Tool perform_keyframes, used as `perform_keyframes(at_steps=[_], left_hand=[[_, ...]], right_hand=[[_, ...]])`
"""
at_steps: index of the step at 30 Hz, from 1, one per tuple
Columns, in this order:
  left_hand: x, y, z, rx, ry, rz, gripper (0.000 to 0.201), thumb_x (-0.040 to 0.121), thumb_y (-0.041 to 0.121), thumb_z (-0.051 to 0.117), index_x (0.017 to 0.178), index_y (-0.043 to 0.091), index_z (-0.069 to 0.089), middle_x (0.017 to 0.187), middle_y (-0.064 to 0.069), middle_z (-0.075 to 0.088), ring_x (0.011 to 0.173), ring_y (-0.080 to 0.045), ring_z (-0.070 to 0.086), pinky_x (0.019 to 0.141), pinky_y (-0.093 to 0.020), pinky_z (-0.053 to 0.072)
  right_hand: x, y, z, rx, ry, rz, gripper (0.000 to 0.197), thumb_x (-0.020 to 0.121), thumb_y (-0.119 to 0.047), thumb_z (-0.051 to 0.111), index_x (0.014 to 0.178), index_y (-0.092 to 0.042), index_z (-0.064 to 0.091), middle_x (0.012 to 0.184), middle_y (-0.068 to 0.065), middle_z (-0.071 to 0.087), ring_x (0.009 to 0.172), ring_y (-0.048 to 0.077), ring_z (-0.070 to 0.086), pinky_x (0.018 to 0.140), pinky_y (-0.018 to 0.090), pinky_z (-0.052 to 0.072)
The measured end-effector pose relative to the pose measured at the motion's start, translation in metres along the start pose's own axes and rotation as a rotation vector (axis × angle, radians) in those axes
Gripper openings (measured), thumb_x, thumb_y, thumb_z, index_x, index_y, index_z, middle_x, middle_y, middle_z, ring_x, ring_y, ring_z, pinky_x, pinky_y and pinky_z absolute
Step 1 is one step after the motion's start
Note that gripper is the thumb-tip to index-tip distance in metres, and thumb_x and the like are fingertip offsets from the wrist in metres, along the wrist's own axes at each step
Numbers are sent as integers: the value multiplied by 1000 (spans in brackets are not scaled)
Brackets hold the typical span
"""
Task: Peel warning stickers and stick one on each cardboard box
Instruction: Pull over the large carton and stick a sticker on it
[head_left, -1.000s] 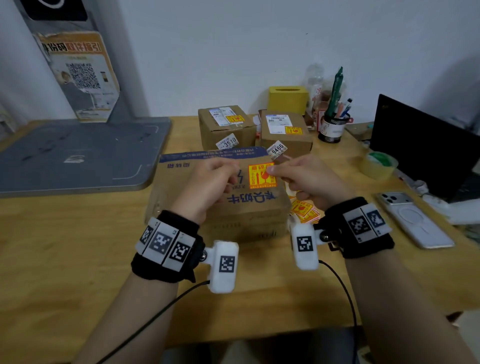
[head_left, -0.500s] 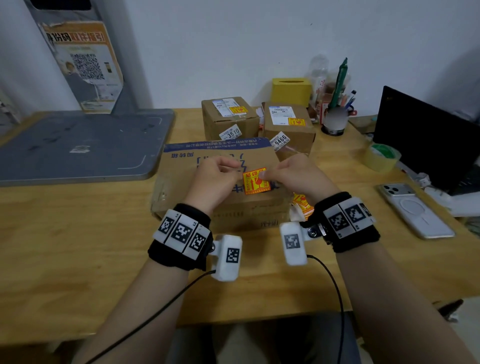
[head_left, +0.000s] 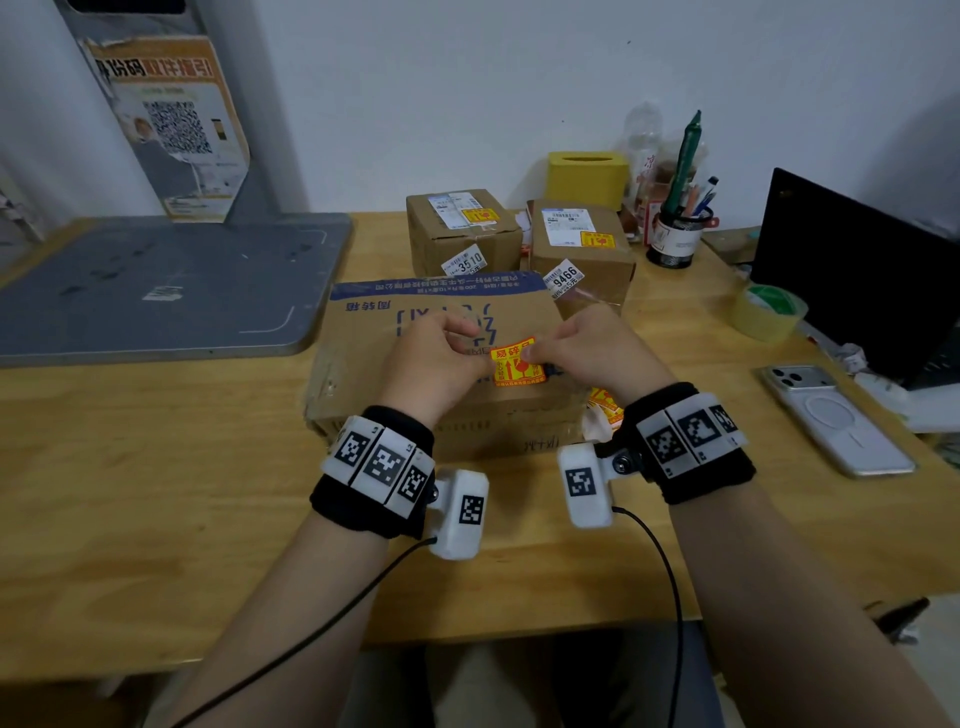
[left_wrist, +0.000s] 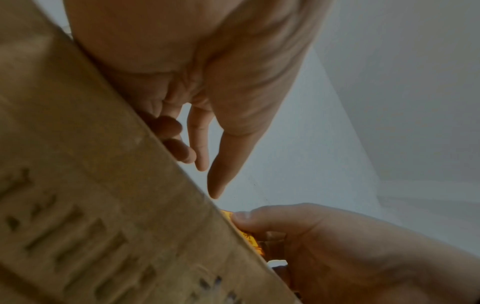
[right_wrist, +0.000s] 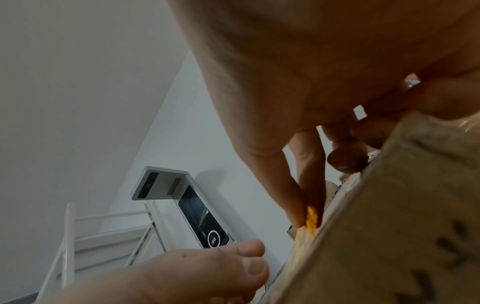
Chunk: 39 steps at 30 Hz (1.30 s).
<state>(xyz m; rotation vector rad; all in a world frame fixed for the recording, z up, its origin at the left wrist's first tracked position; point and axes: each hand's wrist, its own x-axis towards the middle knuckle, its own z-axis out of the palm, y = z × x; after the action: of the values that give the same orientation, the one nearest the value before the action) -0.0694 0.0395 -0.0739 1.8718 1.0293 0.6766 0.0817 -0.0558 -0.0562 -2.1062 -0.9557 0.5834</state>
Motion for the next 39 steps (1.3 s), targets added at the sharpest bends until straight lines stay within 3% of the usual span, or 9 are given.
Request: perform_keyframes(at_steps=[4,8,10,14,18,23,30,36,39], left_hand=[[0,0,1,21,-1,6,35,76,20,84,101,28,62,86,9,55,80,-8,57,66,-27,44],[0,-1,1,45,-22,4,40,71,20,86,103,29,64,88,8,56,86,-12,60,74,-31,49],[0,-1,1,57,-25,10,40,71,20,87,103,29,63,89,8,57,87,-13,60,78,-32,51],[0,-2,1,74,-20,22,41,72,21,87,106,28,65,88,8,58,82,-9,58,71,-29,47],[0,-3,1,91,-26,20,42,71,21,87,106,28,65,88,8,58,84,-10,59,73,-29,48],[0,-4,2,102,-39,20,42,72,20,87,108,26,66,89,6,60,91,-14,61,84,-36,54],[0,0,0,136,-77,10,42,72,19,88,108,24,66,88,5,61,88,-15,63,82,-36,53],[-1,1,1,129,-81,4,41,72,16,87,105,25,66,82,5,62,83,-14,64,80,-35,55],[-1,-1,1,124,-67,6,41,72,17,87,106,24,66,81,6,61,84,-14,64,81,-34,53]], right_hand=[[0,0,1,-23,-4,-1,29,86,-30,81,89,-1,80,82,9,70,72,15,59,65,30,45],[1,0,2,-59,0,-5,28,84,-31,81,89,-3,81,93,15,76,85,22,67,79,39,56],[2,1,2,-74,5,-12,30,84,-32,81,89,-2,81,97,18,76,83,21,66,81,40,56],[3,0,3,-94,6,-23,32,83,-33,81,90,-1,81,98,20,76,94,29,71,86,45,57],[3,0,3,-98,-3,-27,29,84,-32,81,90,-3,81,98,17,77,96,28,71,88,45,57],[4,1,3,-119,0,-33,28,84,-32,80,89,-4,81,95,16,77,93,26,71,84,42,57],[4,2,1,-140,-7,-23,26,82,-38,82,90,-13,82,89,3,77,88,17,69,82,37,56],[2,4,2,-179,19,-50,28,79,-43,83,86,-16,83,83,4,77,85,21,71,82,43,58],[-2,8,1,-231,65,-65,33,78,-51,80,85,-19,79,82,-3,72,87,21,68,75,38,53]])
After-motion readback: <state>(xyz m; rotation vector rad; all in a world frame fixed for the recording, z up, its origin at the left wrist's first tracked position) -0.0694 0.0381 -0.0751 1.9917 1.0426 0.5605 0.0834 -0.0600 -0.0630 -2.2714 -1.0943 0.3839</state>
